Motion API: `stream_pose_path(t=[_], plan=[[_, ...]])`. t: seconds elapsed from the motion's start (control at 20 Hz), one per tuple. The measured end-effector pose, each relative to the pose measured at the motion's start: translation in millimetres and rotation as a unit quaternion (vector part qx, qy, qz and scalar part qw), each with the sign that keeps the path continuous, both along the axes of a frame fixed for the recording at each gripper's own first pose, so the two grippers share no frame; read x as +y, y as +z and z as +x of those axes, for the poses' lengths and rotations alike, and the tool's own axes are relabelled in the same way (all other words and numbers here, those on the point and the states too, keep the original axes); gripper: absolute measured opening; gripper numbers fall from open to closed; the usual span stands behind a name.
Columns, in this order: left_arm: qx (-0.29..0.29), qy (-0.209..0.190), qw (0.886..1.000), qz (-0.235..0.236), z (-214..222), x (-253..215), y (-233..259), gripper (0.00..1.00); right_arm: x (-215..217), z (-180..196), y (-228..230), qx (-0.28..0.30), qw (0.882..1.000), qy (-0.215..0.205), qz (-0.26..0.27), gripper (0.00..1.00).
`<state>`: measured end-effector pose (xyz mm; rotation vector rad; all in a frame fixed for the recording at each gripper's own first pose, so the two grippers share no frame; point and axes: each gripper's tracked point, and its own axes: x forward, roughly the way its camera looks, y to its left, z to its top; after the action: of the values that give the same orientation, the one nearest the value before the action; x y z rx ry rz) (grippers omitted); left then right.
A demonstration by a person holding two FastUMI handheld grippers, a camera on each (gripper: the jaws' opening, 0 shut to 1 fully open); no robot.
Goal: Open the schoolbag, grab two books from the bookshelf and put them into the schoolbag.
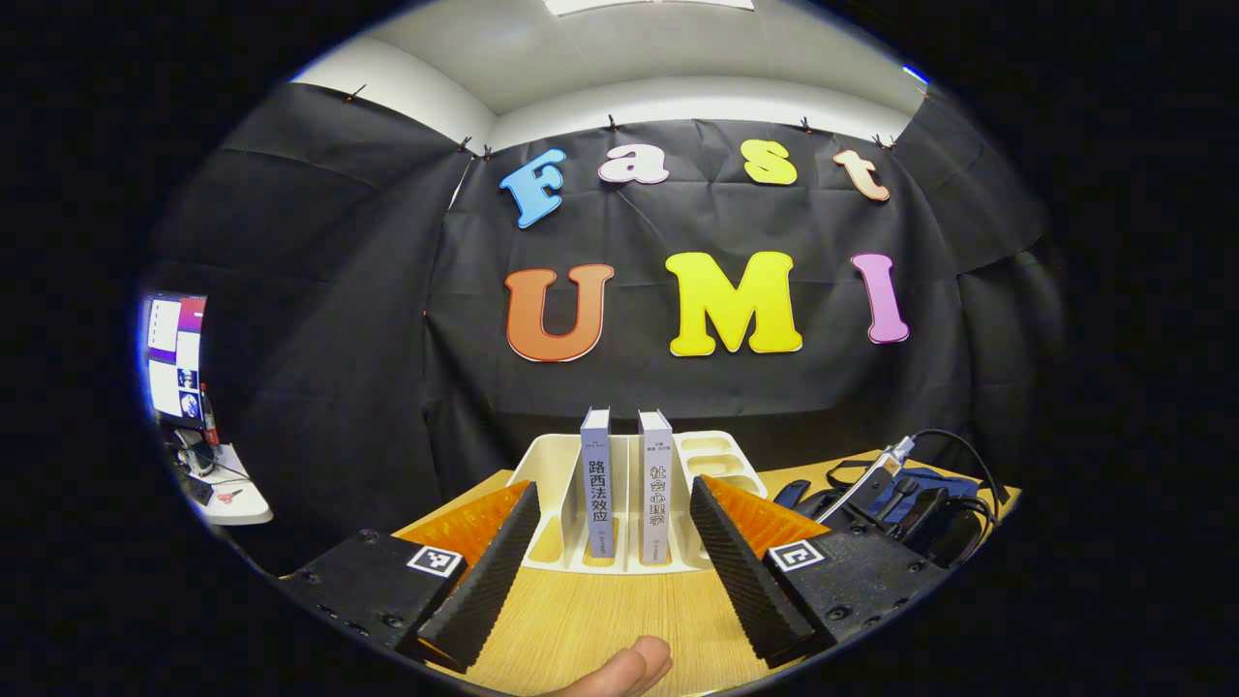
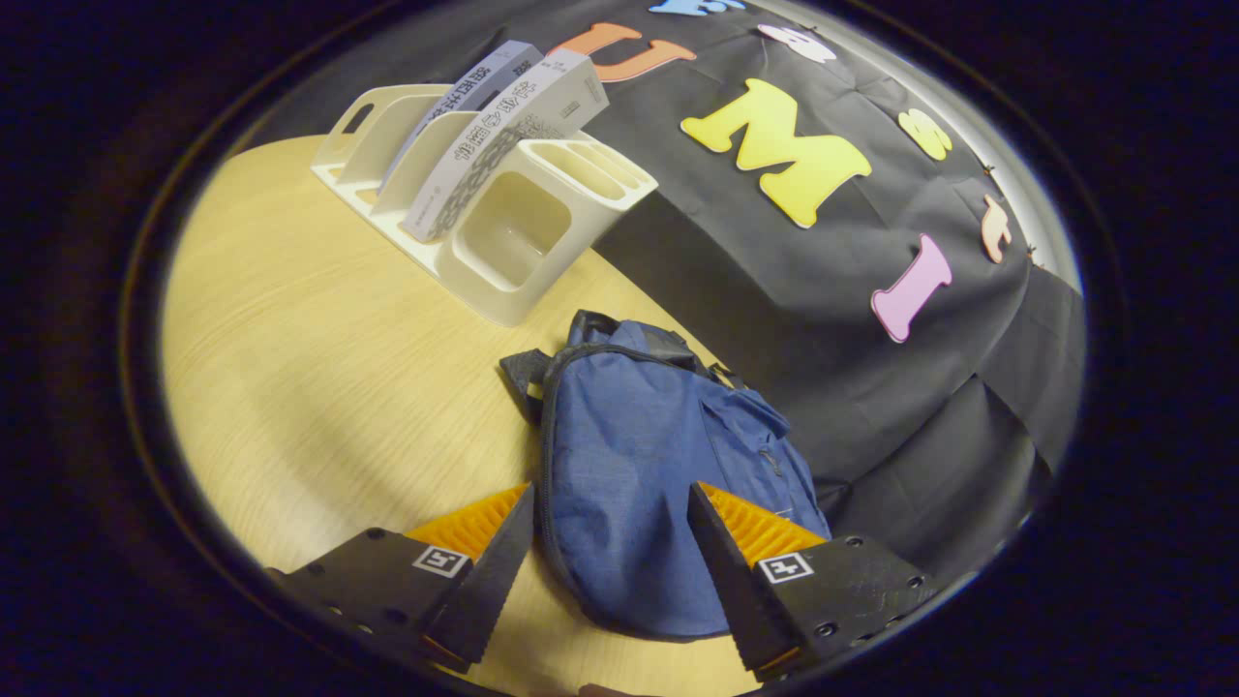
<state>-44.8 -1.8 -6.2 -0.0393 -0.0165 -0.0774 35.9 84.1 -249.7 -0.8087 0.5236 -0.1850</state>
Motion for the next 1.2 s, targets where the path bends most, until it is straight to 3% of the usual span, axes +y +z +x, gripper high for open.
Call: stream_pose_path(t=[0.05,0.2,0.25,0.3,0.35,0.4,0.45,0.6,0.65,0.85,1.0,1.2], plan=[[0.000,-0.002,1.000,-0.002,0,-1,0,0.99,0,-2,0,0.003,1.000,-0.005,-0.002,0.96],[0.001,-0.009,1.000,-0.005,1,-2,-1,0.99,2,-8,28,-0.029,0.999,-0.013,-0.023,0.71],[0.002,-0.011,1.000,-0.007,1,-2,-2,0.99,4,-12,40,-0.043,0.999,-0.012,-0.029,0.77],[0.005,-0.013,1.000,-0.009,1,-3,-3,0.98,7,-13,50,-0.052,0.998,-0.009,-0.030,0.70],[0.007,-0.017,1.000,-0.012,1,-6,-5,0.98,7,-11,58,-0.062,0.998,-0.009,-0.029,0.70],[0.010,-0.018,1.000,-0.012,2,-5,-7,0.99,4,-6,63,-0.066,0.997,-0.013,-0.032,0.70],[0.013,-0.015,1.000,-0.013,3,-3,-8,0.98,-2,-1,64,-0.064,0.997,-0.020,-0.038,0.77],[0.022,-0.006,0.999,-0.024,8,-1,-14,0.99,-19,25,56,-0.055,0.998,-0.036,-0.019,0.76],[0.026,-0.008,0.999,-0.026,8,-3,-17,0.99,-22,27,56,-0.052,0.998,-0.038,-0.007,0.54],[0.029,0.009,1.000,-0.003,15,-1,-23,0.99,-28,34,77,-0.069,0.996,-0.008,0.064,0.12],[0.037,0.018,0.999,-0.007,20,1,-27,0.99,-41,40,93,-0.068,0.990,0.009,0.125,0.05],[0.061,0.030,0.997,-0.023,33,8,-36,0.99,-58,50,126,-0.084,0.976,0.035,0.197,0.05]])
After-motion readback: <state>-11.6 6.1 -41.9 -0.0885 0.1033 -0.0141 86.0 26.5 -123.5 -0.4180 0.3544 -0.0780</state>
